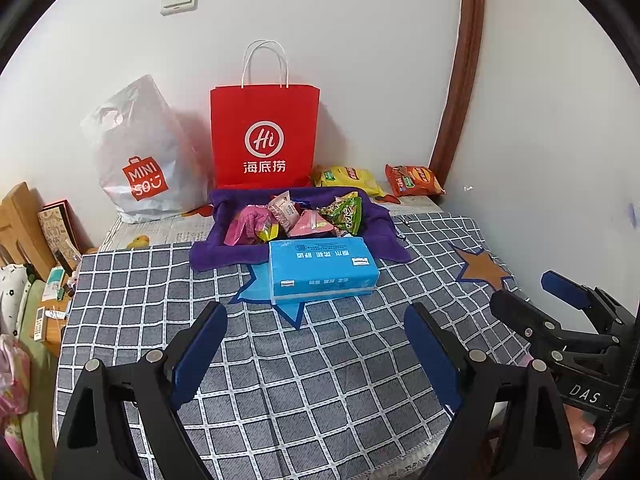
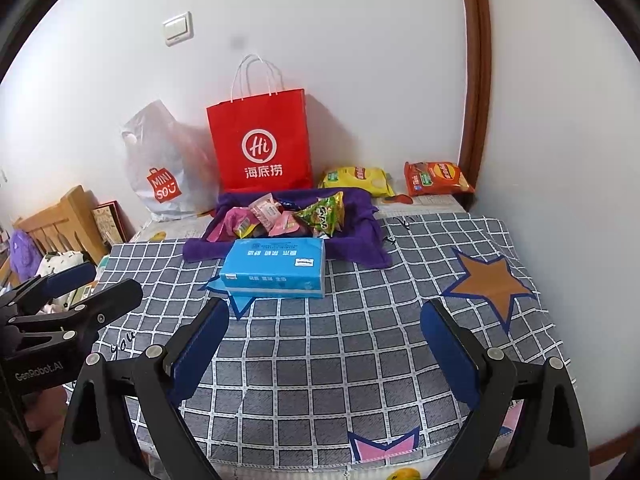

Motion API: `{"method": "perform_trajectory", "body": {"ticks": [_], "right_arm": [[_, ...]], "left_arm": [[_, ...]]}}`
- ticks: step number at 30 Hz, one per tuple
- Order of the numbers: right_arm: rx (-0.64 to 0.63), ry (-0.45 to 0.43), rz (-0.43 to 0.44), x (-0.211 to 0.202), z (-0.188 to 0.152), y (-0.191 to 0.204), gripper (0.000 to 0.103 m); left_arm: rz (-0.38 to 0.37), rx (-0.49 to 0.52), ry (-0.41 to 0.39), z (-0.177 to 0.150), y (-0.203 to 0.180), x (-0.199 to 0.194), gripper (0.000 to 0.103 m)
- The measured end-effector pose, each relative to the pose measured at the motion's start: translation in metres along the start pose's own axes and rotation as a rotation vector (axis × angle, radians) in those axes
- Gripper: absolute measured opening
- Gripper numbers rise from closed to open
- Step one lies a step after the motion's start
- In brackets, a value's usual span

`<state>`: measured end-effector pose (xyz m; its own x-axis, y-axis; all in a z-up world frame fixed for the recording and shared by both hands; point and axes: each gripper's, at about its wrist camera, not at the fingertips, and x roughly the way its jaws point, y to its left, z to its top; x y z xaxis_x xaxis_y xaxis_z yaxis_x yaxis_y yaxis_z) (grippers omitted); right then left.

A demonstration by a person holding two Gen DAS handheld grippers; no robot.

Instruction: Organize snacks

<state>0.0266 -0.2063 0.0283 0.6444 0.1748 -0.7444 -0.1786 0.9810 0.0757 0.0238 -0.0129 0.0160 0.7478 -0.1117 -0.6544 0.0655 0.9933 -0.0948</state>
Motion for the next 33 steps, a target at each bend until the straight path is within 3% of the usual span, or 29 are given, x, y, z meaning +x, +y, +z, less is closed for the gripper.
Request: {"method": "perform_trajectory", "body": {"ticks": [33], "right_arm": [[-0.01,-0.022,0.022,-0.0067,-0.0012,0.0088,0.096]], "left_arm": [[-0.007,-0.012,-0.015,0.0018,0.006,-0.0047,0.09]]}}
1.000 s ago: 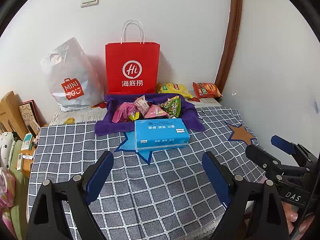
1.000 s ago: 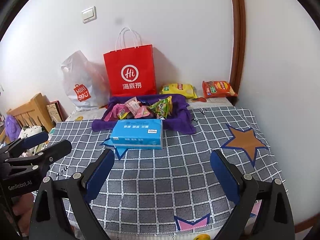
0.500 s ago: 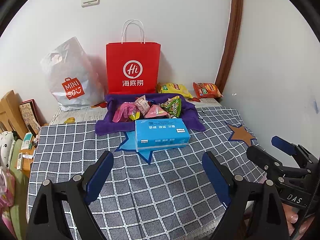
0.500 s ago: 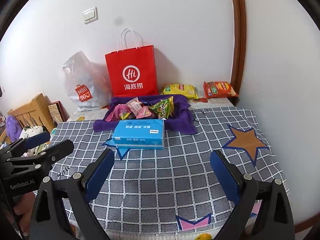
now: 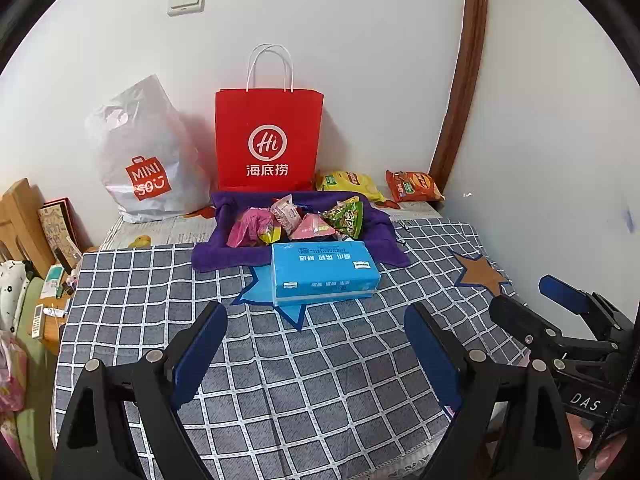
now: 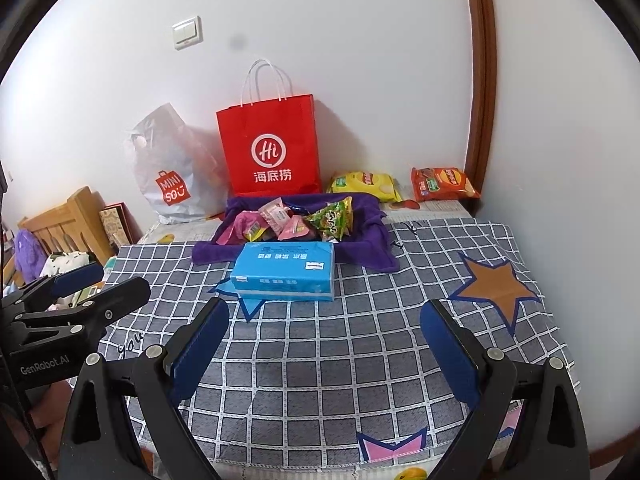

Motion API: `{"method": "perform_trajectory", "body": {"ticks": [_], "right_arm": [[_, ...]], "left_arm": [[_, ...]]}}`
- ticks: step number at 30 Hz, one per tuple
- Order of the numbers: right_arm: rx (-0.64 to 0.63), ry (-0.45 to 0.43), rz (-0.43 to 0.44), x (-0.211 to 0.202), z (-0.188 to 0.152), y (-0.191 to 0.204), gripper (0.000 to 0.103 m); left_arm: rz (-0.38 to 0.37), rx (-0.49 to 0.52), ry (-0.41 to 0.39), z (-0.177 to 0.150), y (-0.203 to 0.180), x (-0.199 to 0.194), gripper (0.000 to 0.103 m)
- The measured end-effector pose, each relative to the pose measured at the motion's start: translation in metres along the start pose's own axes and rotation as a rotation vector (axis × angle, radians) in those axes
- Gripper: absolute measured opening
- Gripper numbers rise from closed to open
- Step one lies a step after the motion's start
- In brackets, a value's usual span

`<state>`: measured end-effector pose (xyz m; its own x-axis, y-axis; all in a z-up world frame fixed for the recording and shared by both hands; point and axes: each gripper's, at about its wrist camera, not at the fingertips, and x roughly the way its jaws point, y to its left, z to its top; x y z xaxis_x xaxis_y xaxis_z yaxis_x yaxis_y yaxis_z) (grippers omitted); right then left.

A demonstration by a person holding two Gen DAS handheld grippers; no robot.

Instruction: Organize snacks

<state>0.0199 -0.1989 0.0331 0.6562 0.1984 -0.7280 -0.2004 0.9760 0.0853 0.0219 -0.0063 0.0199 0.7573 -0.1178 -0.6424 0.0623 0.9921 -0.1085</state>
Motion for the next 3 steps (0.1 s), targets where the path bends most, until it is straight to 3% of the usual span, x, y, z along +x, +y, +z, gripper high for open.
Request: {"method": "perform_trajectory", "body": {"ticks": [3], "right_arm": [[-0.007,-0.006,0.008,0.002,-0.0006,0.0019,0.096]], "left_arm": [[0.012,-0.004,-0.005,0.0002,0.0017,0.0021,0.09]]}}
